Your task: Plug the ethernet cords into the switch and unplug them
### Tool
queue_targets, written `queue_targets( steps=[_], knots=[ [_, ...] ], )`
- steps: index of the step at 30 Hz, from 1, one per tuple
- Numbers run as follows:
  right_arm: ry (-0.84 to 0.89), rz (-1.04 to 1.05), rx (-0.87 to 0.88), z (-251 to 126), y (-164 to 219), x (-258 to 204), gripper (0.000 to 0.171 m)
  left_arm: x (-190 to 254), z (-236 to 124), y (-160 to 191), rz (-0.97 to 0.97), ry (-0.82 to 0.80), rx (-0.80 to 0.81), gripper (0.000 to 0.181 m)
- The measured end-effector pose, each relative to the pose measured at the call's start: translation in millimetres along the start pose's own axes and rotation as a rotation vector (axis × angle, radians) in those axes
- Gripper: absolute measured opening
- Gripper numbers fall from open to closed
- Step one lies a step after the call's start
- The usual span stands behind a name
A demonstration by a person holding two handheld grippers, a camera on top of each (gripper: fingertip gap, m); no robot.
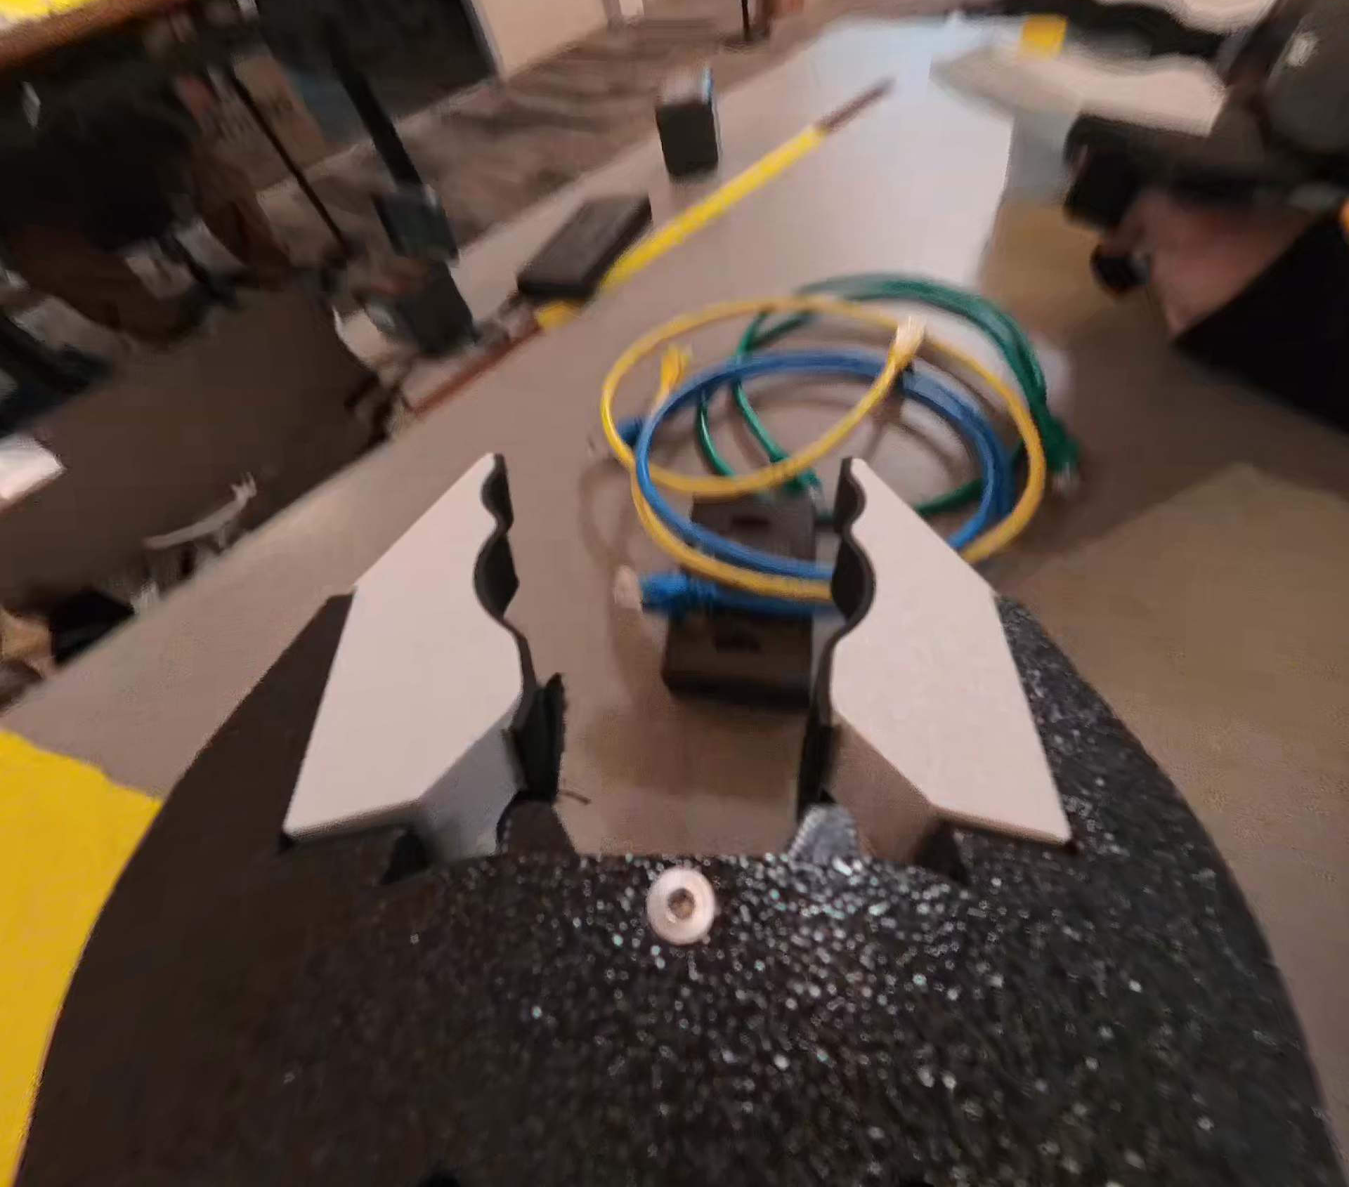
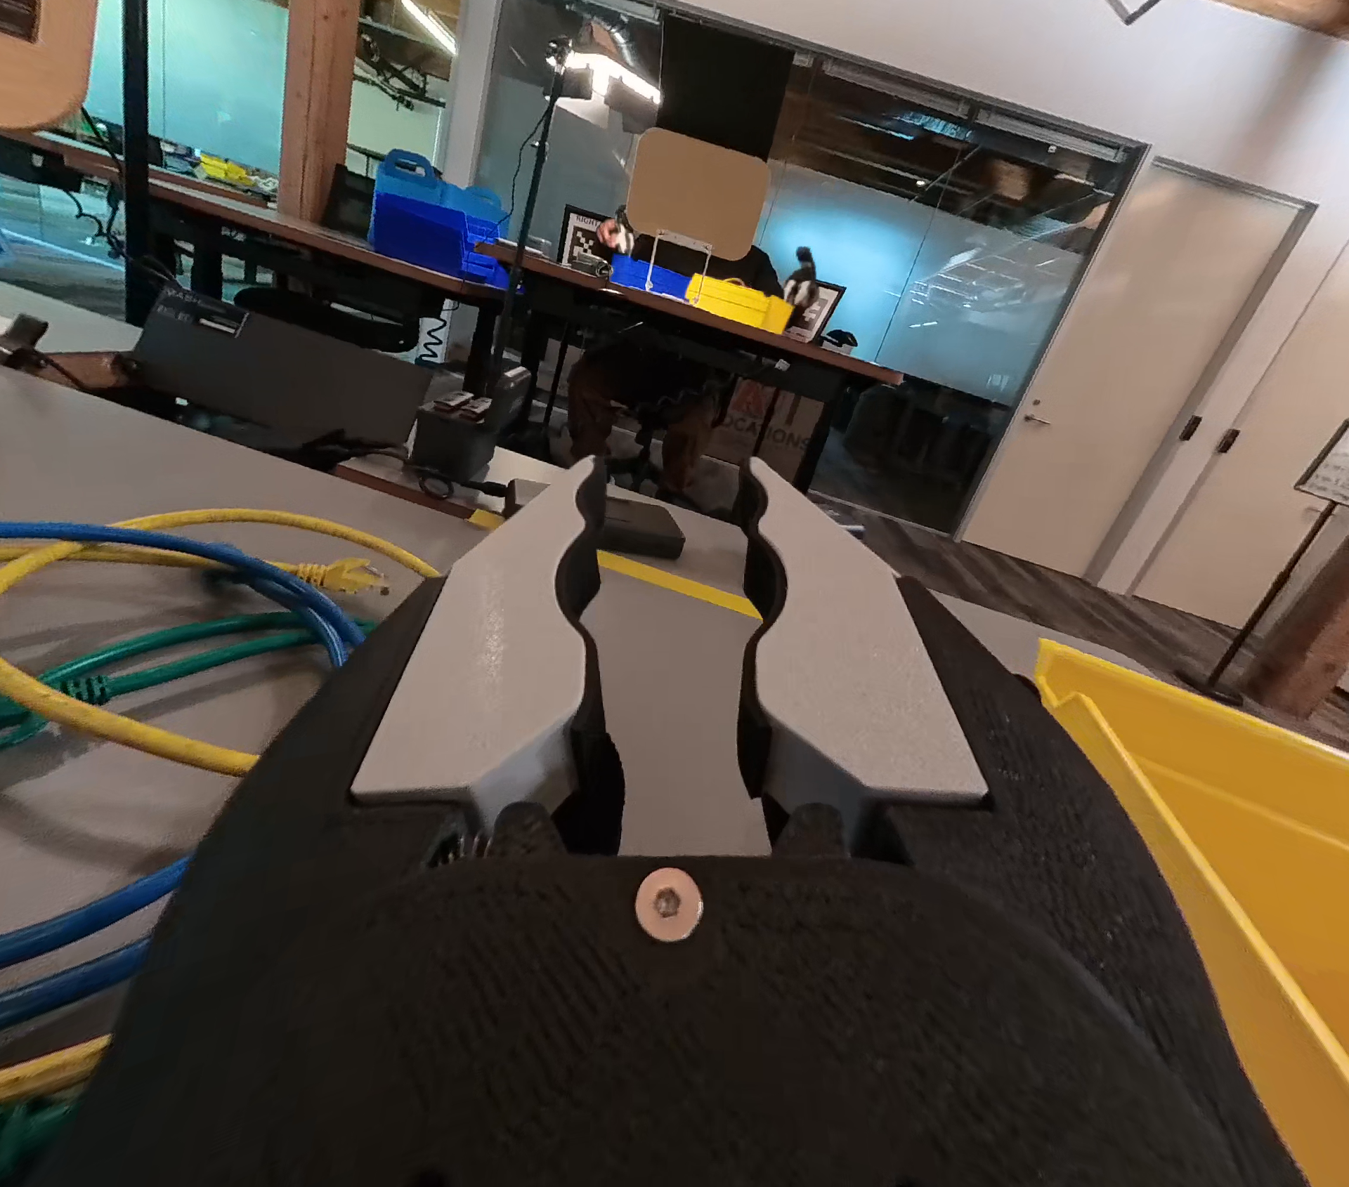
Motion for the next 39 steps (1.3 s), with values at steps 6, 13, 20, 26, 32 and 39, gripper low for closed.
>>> queue_targets(
  steps=[6,13,20,26,32,39],
  knots=[
    [0.012,-0.096,-0.026,-11,-4,-14,0.035,15,12,50,-0.088,0.169,-0.206,0.098],
    [-0.497,0.029,-0.179,-51,-16,-98,0.051,13,26,66,-0.097,0.275,-0.265,0.084],
    [-0.726,-0.102,-0.606,-54,3,-151,0.052,13,28,68,-0.062,0.317,-0.261,0.071],
    [-0.682,-0.112,-0.717,-47,11,-154,0.021,15,31,70,-0.056,0.322,-0.28,0.059],
    [-0.463,-0.131,-0.64,-42,0,-122,0.01,14,26,71,-0.081,0.315,-0.302,0.058],
    [-0.339,-0.199,-0.743,-42,15,-85,0.01,21,-3,77,-0.139,0.26,-0.343,0.059]
  ],
)
Point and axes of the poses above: each gripper's, where its closed fingertips meet, z out along the fingers, y out of its underside, x = y × z across the jaws, the point moved 9 cm from there along -z, back along the fingers, and after that the axes turned 8 degrees about z, right-handed, at the moved point
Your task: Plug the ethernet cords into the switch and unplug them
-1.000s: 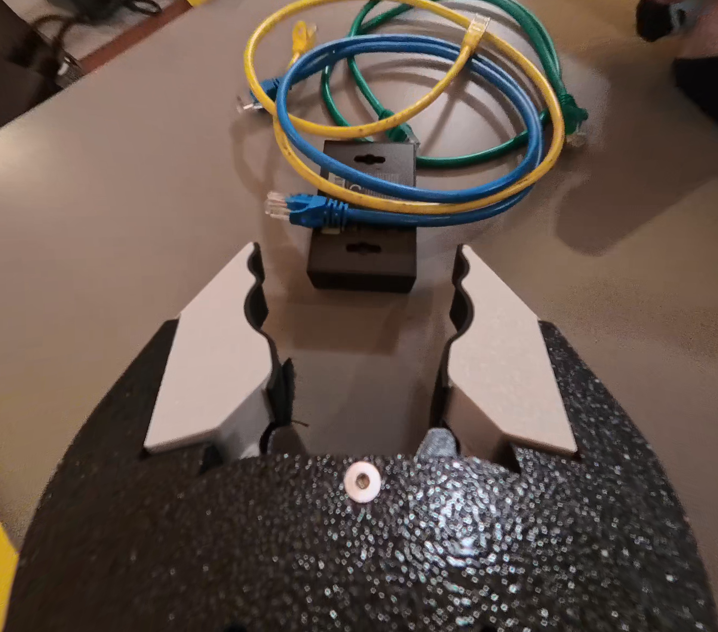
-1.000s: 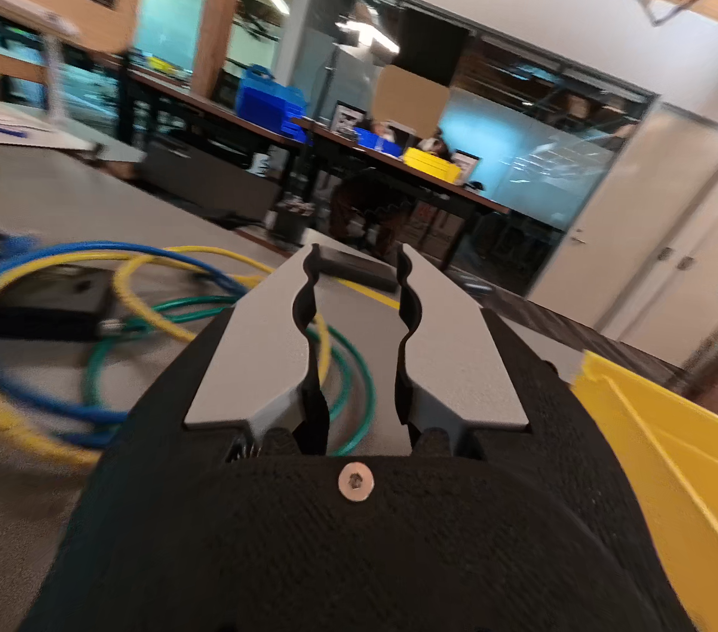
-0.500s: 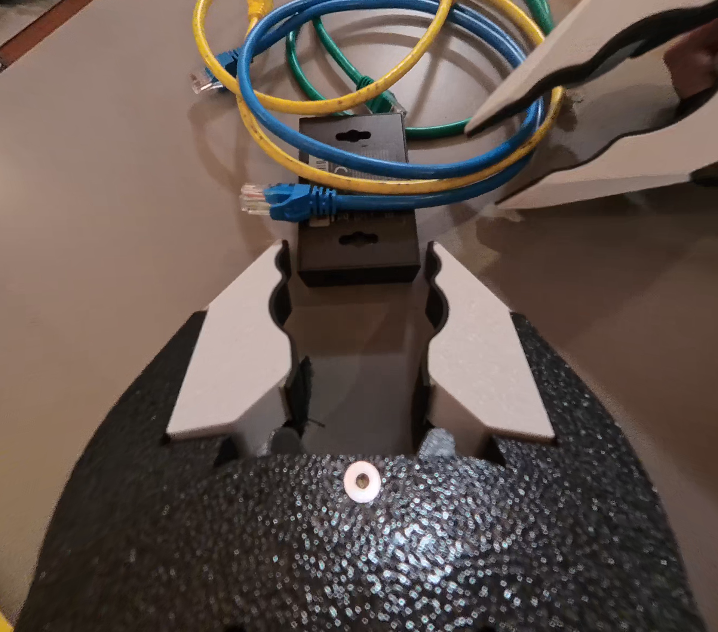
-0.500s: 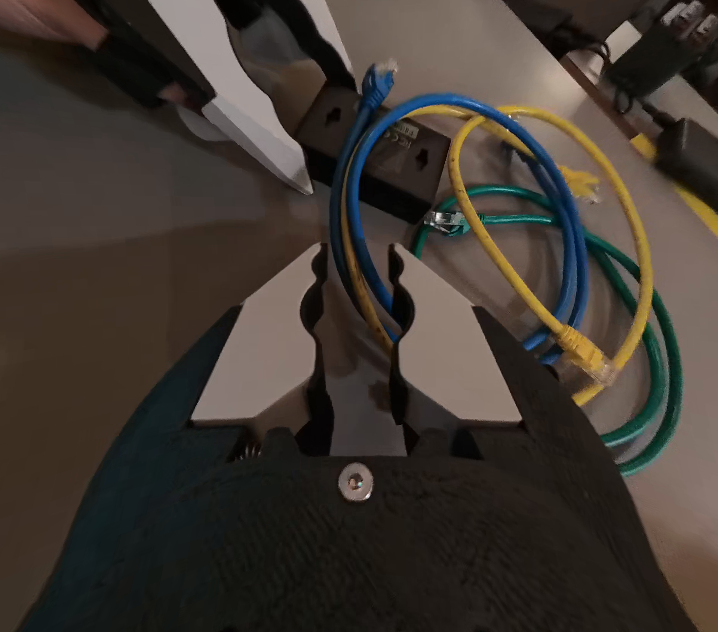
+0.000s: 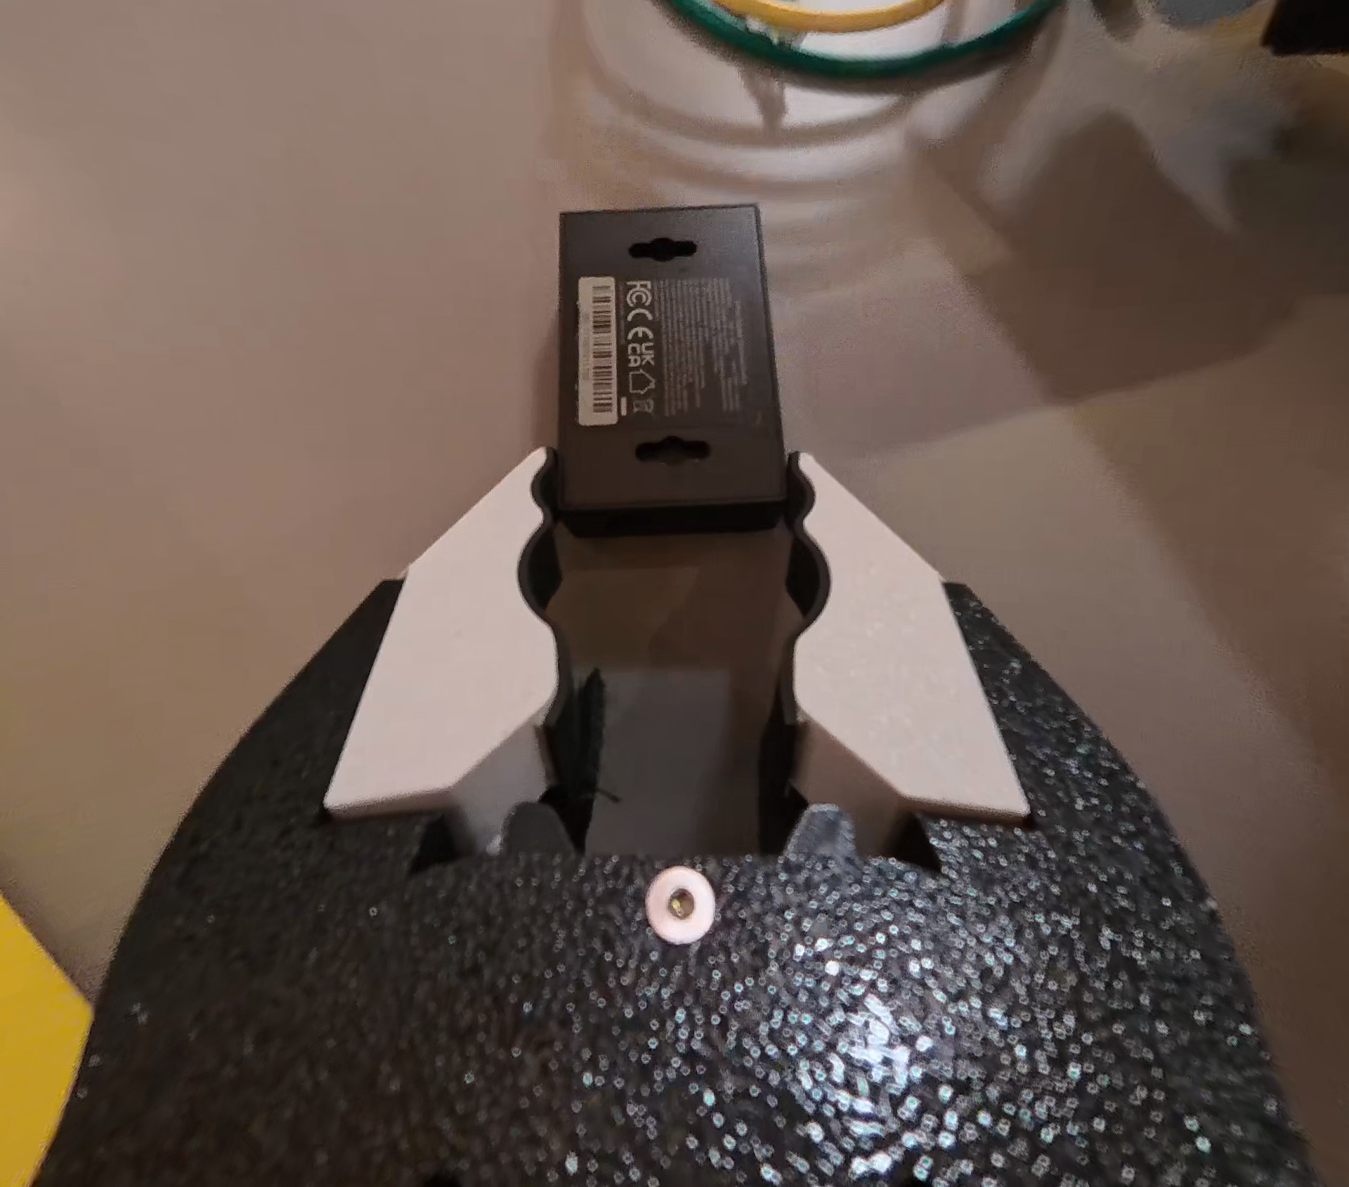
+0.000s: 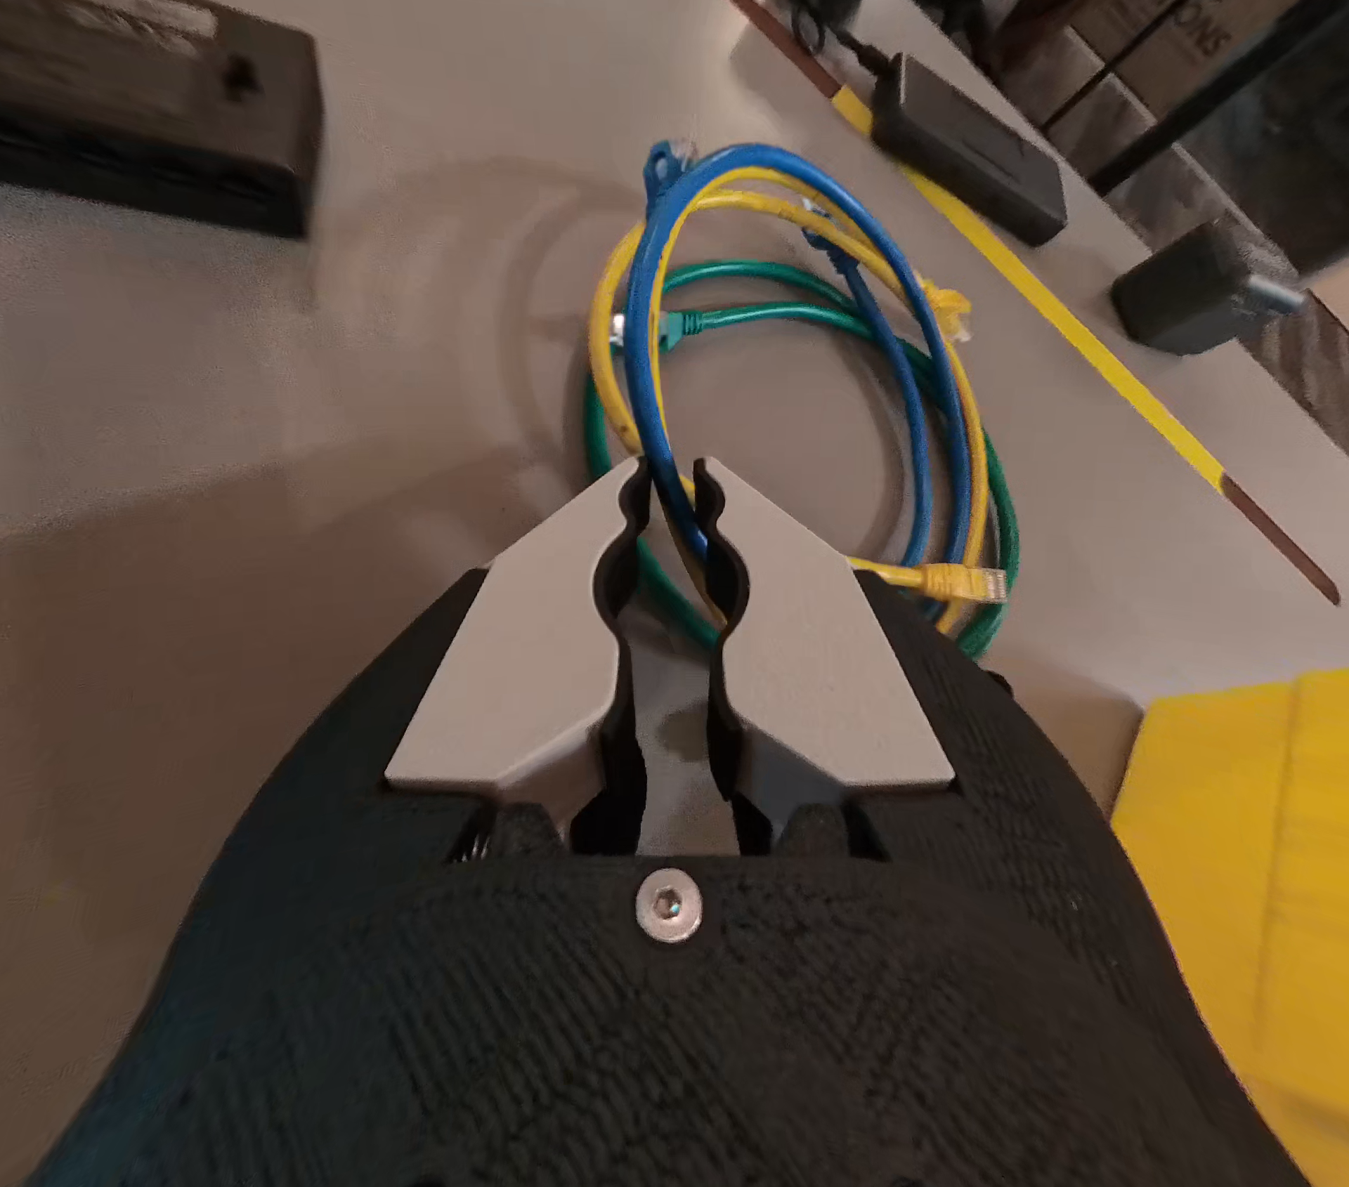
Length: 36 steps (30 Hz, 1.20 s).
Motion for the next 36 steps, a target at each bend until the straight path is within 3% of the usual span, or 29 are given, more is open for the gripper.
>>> queue_targets(
  steps=[1,3,6,9,14,18,23,27,31,33,36],
  knots=[
    [-0.008,0.001,-0.012,0,3,1,0.011,3,-4,3,-0.006,-0.003,0.001,0.059],
    [-0.012,0.027,0.029,-7,2,3,0.029,7,-10,8,-0.02,0.001,0.006,0.059],
    [-0.069,-0.014,0.217,-26,-13,-10,0.053,9,-17,12,-0.064,0.034,0.021,0.058],
    [-0.212,-0.297,0.347,-37,-29,-53,0.058,6,-21,11,-0.145,0.106,0.038,0.058],
    [-0.179,-0.839,0.291,-8,-33,-107,0.068,1,-24,7,-0.297,0.27,0.04,0.059],
    [-0.189,-0.956,0.305,9,-40,-119,0.058,-1,-26,4,-0.397,0.37,0.058,0.059],
    [-0.191,-1.007,0.281,15,-41,-120,0.029,2,-29,-4,-0.443,0.45,0.105,0.059],
    [-0.26,-0.883,0.254,8,-42,-111,0.025,9,-32,-9,-0.36,0.442,0.175,0.064],
    [-0.369,-0.781,0.24,-5,-39,-95,0.025,21,-40,-17,-0.151,0.26,0.252,0.103],
    [-0.462,-0.741,0.227,-11,-37,-91,0.025,33,-40,-21,0.061,0.187,0.264,0.104],
    [-0.588,-0.686,0.216,-16,-36,-88,0.025,53,-33,-24,0.379,0.119,0.247,0.086]
  ],
)
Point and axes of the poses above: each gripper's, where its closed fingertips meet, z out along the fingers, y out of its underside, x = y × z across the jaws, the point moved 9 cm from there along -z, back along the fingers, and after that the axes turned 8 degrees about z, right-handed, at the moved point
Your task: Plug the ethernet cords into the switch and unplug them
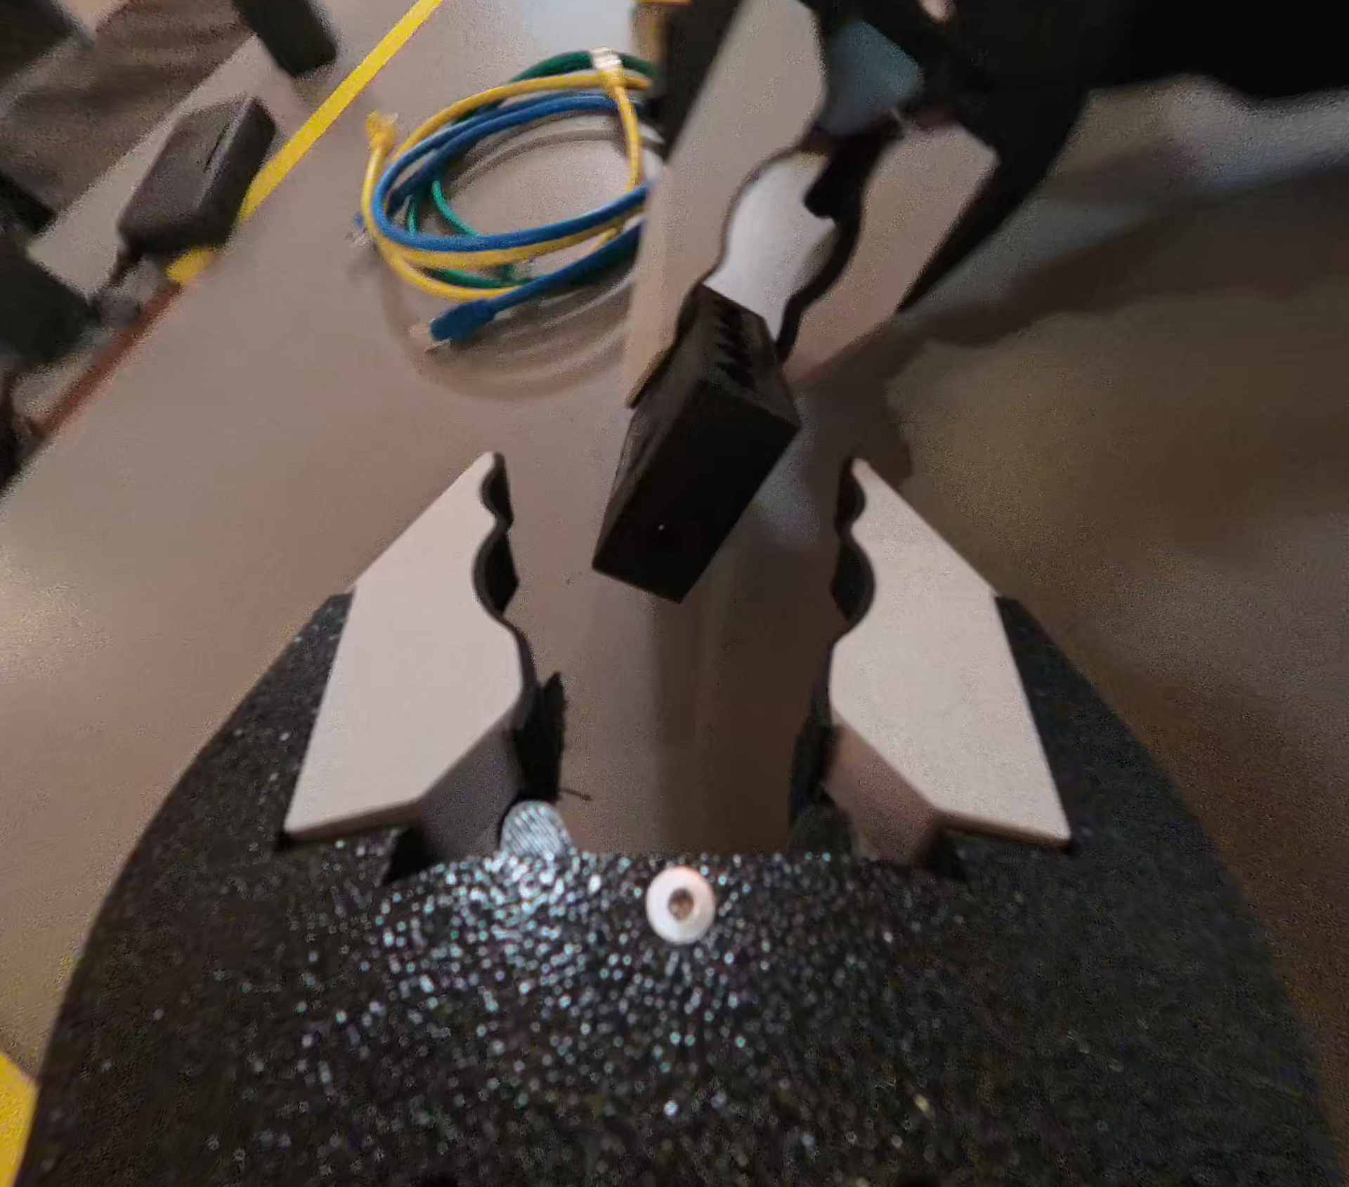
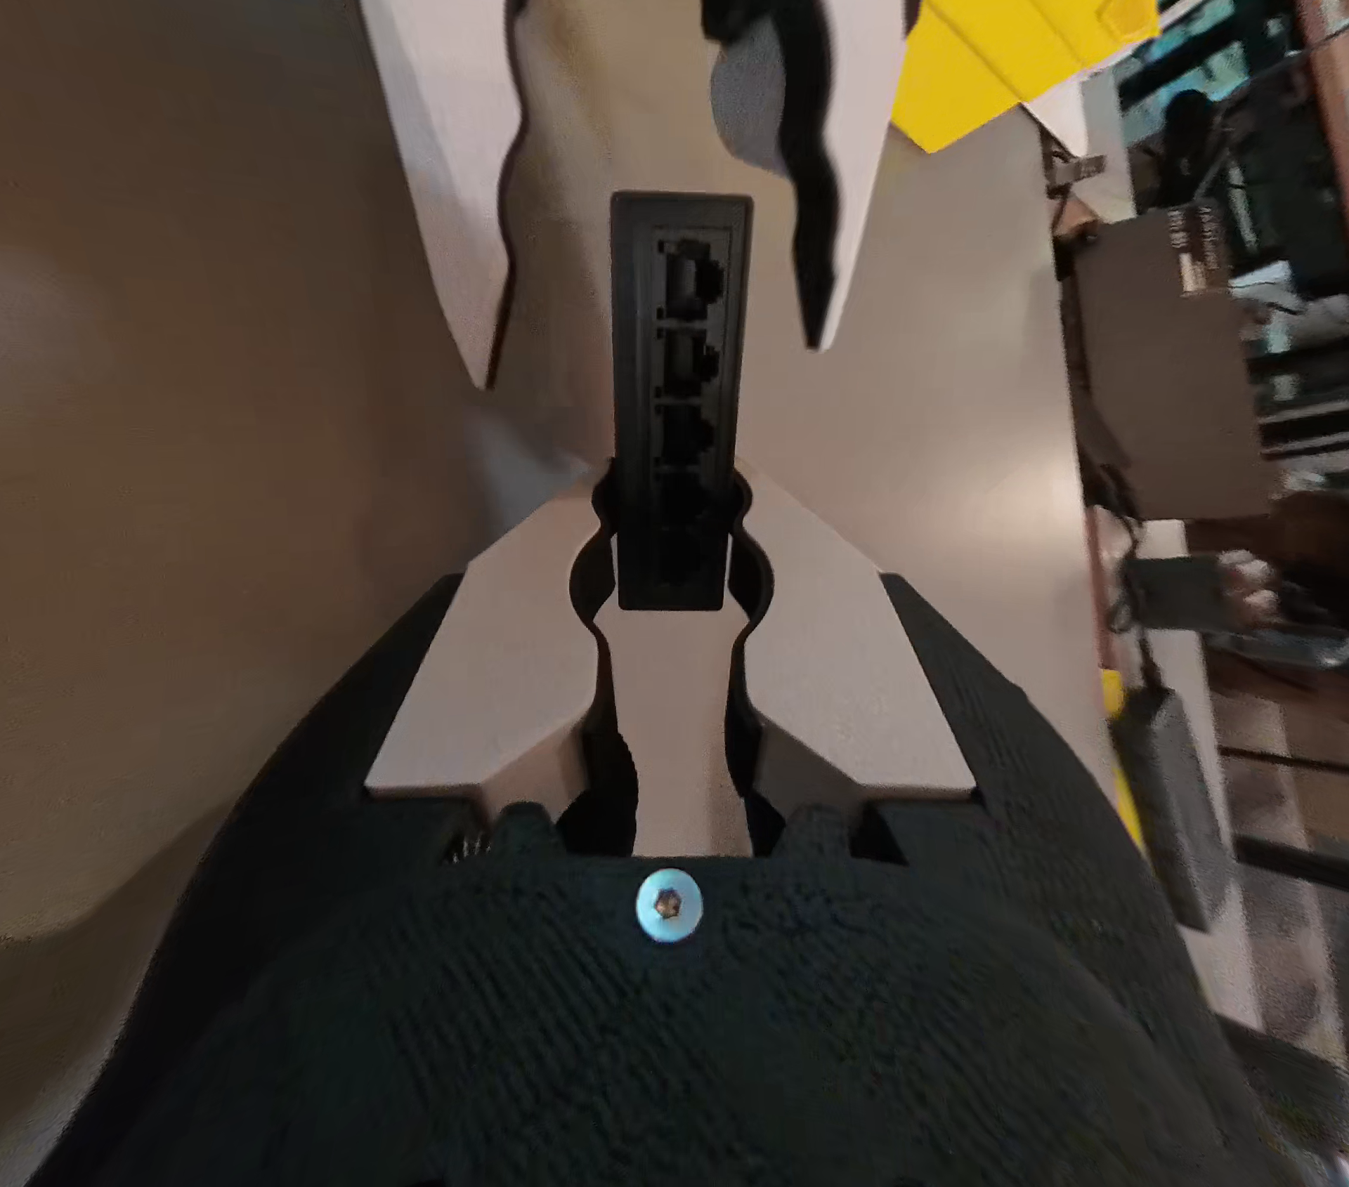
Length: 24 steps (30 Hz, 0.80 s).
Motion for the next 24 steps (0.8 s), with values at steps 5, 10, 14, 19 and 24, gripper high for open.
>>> queue_targets(
  steps=[5,10,14,19,24],
  knots=[
    [-0.11,0.061,0.022,-5,2,1,0.025,12,9,-1,0.234,-0.006,0.013,0.039],
    [-0.147,0.184,0.033,-3,7,12,0.038,7,6,4,0.23,-0.018,0.04,0.024],
    [-0.04,0.505,0.165,-18,26,53,0.054,-9,-2,18,0.214,-0.24,-0.016,0.024],
    [0.15,0.591,-0.062,3,41,64,0.034,-22,-8,31,0.158,-0.395,-0.07,0.023],
    [0.361,0.463,-0.284,26,44,62,0.026,-24,-6,36,0.198,-0.417,-0.118,0.023]
  ],
)
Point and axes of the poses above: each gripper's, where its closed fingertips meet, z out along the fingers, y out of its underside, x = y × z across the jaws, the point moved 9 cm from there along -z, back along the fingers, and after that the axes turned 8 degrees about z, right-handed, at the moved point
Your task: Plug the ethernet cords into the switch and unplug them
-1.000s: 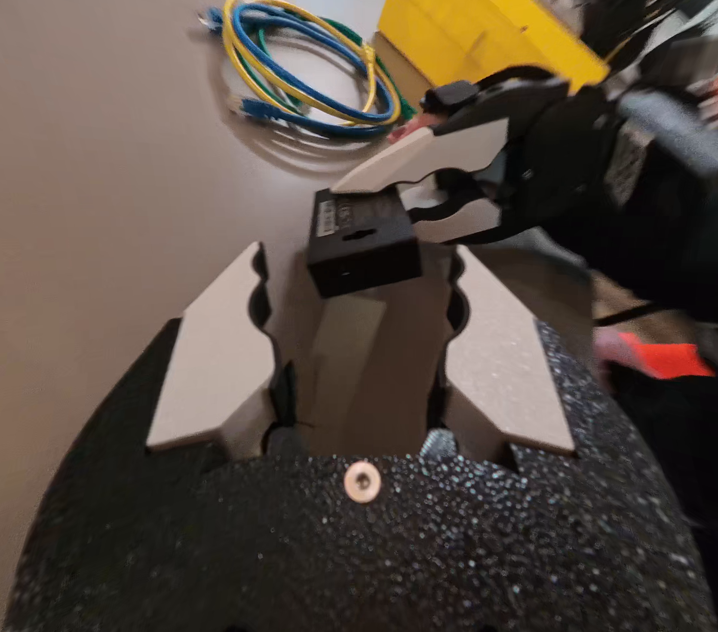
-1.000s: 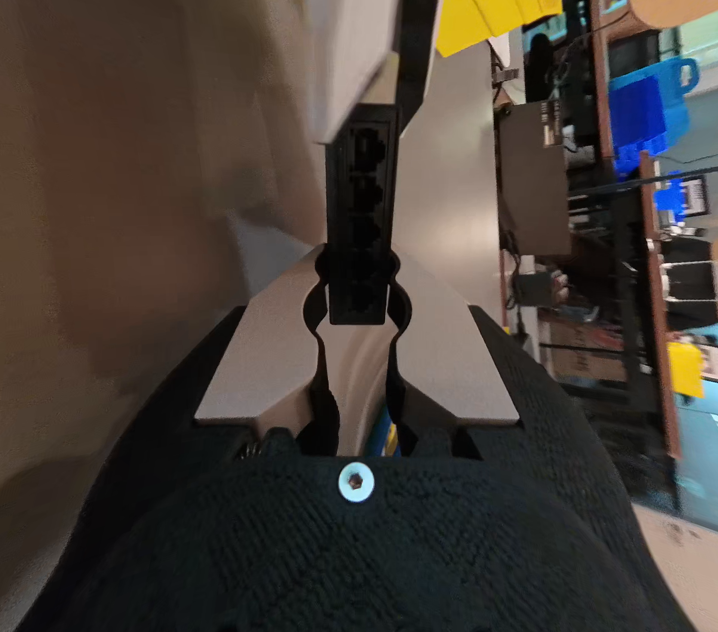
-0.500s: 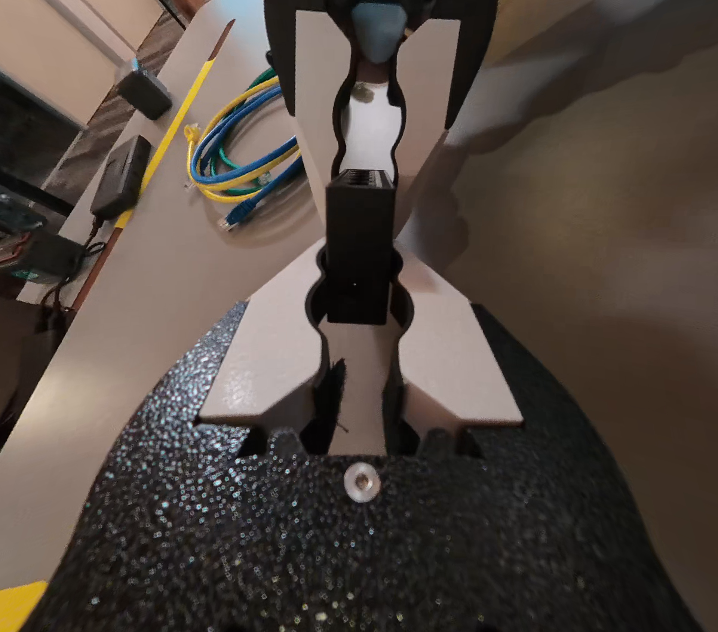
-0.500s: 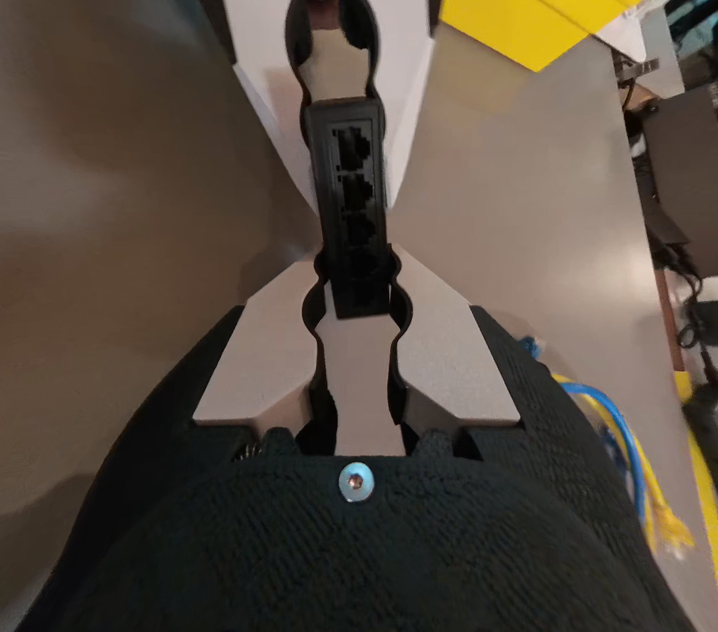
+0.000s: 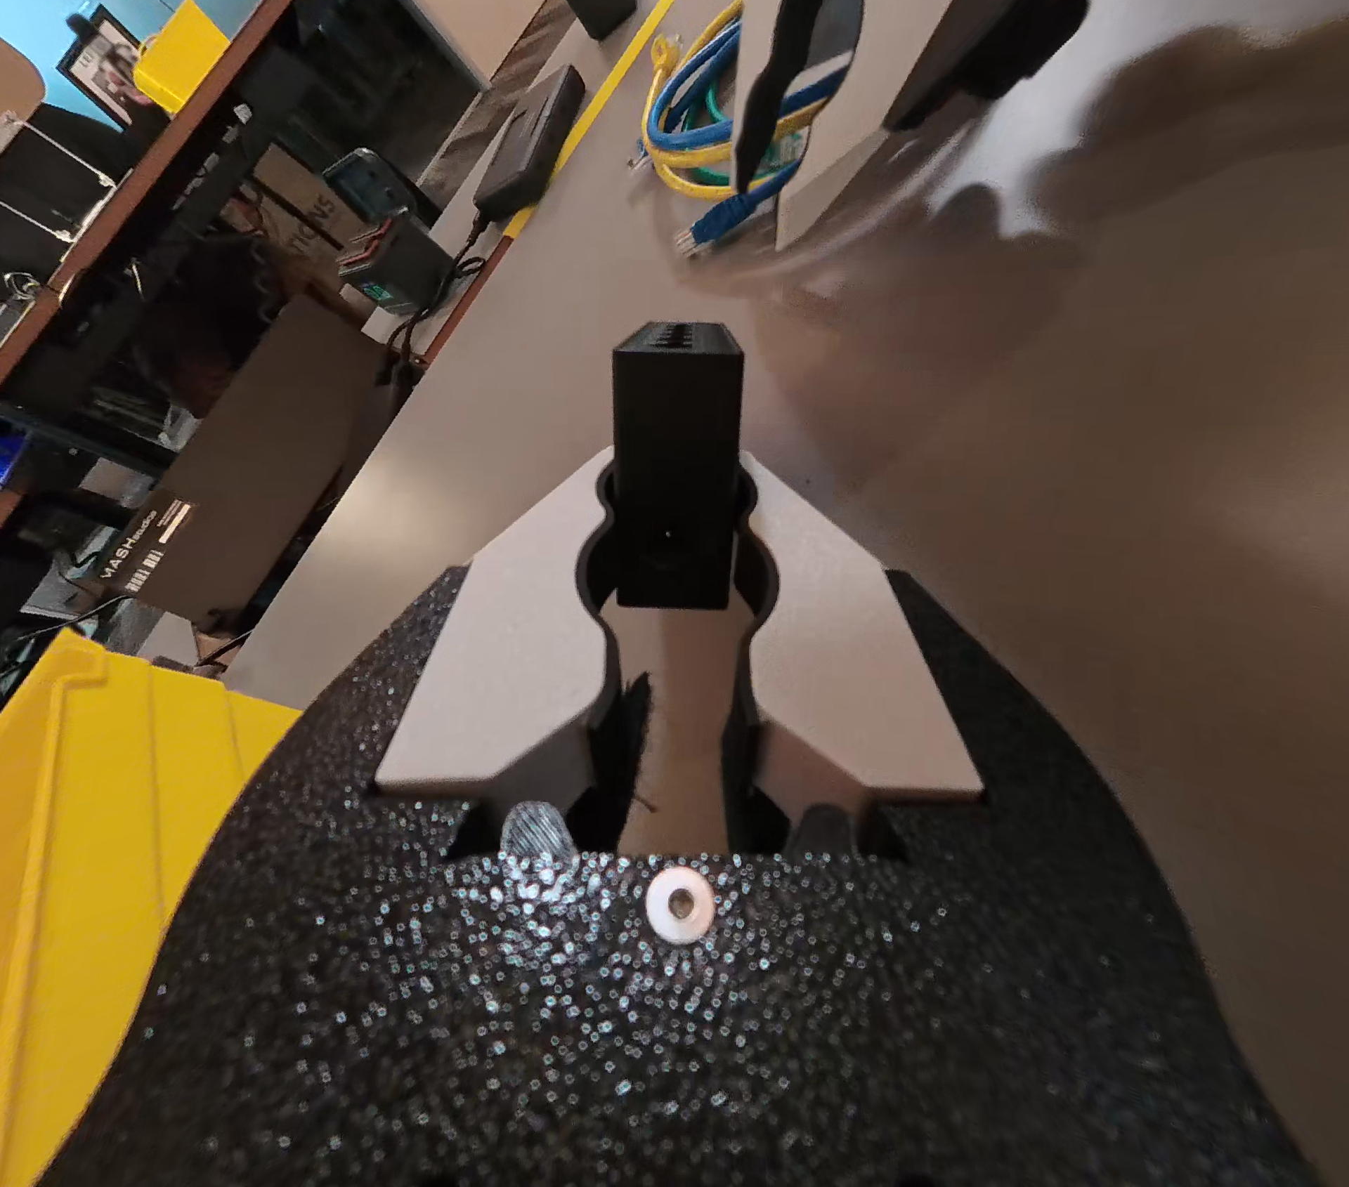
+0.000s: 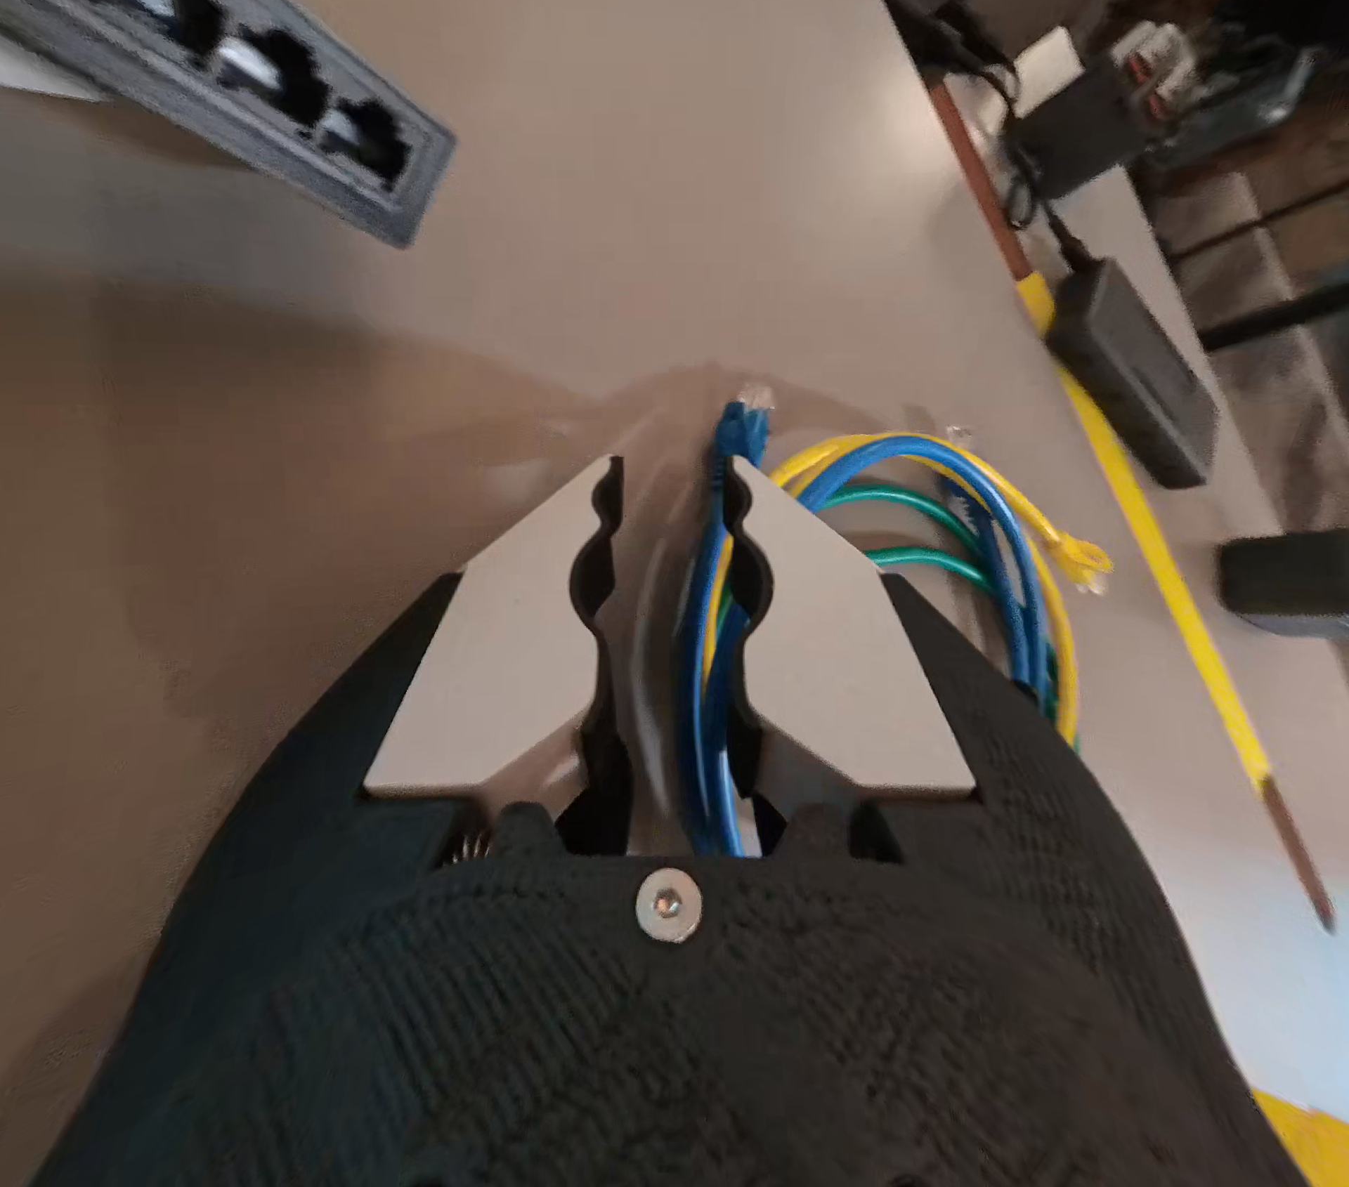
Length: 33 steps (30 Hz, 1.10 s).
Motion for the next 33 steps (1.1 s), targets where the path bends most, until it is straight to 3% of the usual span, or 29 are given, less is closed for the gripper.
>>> queue_targets(
  steps=[9,13,23,26,31,33],
  knots=[
    [0.178,-0.113,-0.145,18,-3,5,0.017,-2,1,4,-0.017,0.013,-0.006,0.023],
    [0.172,-0.034,-0.159,20,-3,9,0.013,-4,0,5,-0.025,0.013,-0.01,0.023],
    [-0.059,0.362,-0.174,23,0,32,0.014,-3,0,5,0.017,0.007,-0.023,0.023],
    [-0.267,0.486,-0.141,23,0,31,0.044,-3,0,4,0.031,0.005,-0.026,0.023],
    [-0.299,0.498,-0.124,21,5,34,0.013,-1,1,4,0.073,-0.002,-0.032,0.023],
    [-0.339,0.517,-0.112,18,7,30,0.009,-1,1,4,0.093,-0.008,-0.032,0.023]
  ],
)
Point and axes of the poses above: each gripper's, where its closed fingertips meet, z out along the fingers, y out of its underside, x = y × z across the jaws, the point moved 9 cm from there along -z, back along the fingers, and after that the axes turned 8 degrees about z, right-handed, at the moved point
